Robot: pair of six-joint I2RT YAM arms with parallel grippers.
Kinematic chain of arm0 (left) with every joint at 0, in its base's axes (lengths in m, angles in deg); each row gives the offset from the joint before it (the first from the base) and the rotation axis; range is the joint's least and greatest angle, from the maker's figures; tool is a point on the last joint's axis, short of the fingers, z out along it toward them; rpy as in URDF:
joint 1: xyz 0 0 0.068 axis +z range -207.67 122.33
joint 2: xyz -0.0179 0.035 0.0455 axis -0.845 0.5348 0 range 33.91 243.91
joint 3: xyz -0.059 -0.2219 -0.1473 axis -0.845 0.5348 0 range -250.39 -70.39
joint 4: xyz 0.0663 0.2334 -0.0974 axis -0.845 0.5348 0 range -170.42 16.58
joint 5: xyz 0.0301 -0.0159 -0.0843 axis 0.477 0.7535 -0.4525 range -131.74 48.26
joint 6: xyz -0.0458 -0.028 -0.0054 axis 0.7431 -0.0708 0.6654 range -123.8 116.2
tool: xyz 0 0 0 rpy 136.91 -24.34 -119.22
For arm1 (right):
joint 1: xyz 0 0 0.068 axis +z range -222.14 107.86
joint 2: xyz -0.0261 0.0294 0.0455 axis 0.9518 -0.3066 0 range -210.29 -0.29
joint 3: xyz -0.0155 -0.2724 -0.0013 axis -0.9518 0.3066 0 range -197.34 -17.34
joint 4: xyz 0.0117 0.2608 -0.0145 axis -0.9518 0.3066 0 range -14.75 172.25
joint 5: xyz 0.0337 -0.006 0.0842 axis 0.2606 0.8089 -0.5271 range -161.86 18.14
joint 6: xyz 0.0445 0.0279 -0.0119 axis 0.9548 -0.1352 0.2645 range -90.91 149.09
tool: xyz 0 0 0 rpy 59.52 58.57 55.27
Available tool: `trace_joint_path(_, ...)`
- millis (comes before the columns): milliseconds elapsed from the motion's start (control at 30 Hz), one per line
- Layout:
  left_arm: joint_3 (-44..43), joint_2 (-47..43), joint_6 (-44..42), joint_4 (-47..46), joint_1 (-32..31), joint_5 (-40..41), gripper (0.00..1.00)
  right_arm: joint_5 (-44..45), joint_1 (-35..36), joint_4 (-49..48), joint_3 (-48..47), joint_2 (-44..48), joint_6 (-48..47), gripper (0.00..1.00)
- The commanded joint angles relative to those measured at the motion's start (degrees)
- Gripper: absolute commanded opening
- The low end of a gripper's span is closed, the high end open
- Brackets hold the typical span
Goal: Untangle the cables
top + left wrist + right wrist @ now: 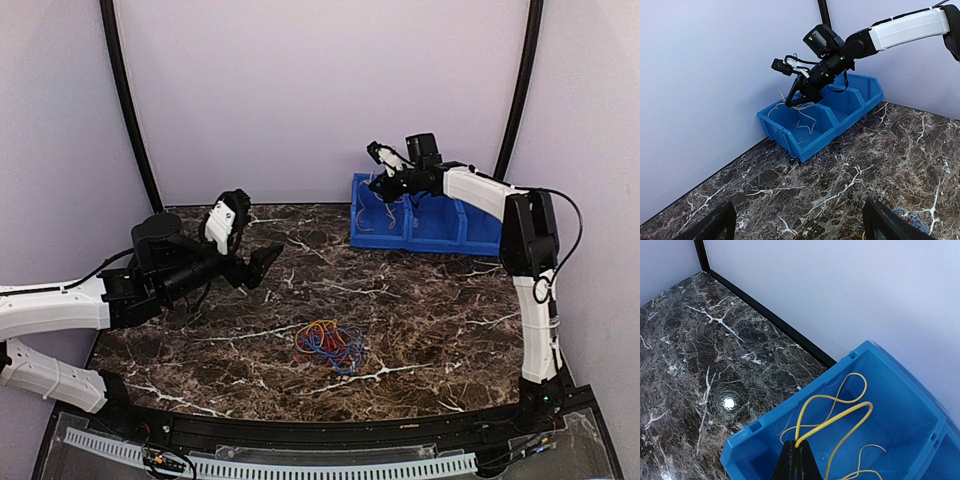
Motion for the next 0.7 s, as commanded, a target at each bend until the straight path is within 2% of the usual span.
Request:
trace_joint_path(0,0.5,0.0,-0.5,-1.6,0.3,-0.6,0.91,-6.3,-0.4,-2.8,-0.8,0.6,7.7,0.0)
trace_joint_path(167,0.5,0.0,-0.5,-1.5,0.2,-0.7,0.91,-2.6,1.1,-4.8,-0.5,1.0,11.0,0.0)
trace_joint_path(333,0.3,1.5,-0.6,-1.3,0.3,-1.0,0.9,-1.3,-0.8,-7.4,0.5,-0.1,19.3,0.0)
trace_joint_path(500,-0.6,2.8,-0.5,0.2,0.2,-1.4,0.89,4.1,-1.6,-6.8,0.0,-2.0,19.7,0.0)
trace_joint_path(600,-0.7,2.7,-0.5,0.4,0.3,-1.4,0.89,6.8,-1.8,-5.9,0.7,-2.0,18.1,0.08)
trace_joint_path(667,-0.7,2.5,-0.5,0.5,0.3,-1.2,0.89,7.4,-1.8,-5.4,1.8,-0.9,16.9,0.26)
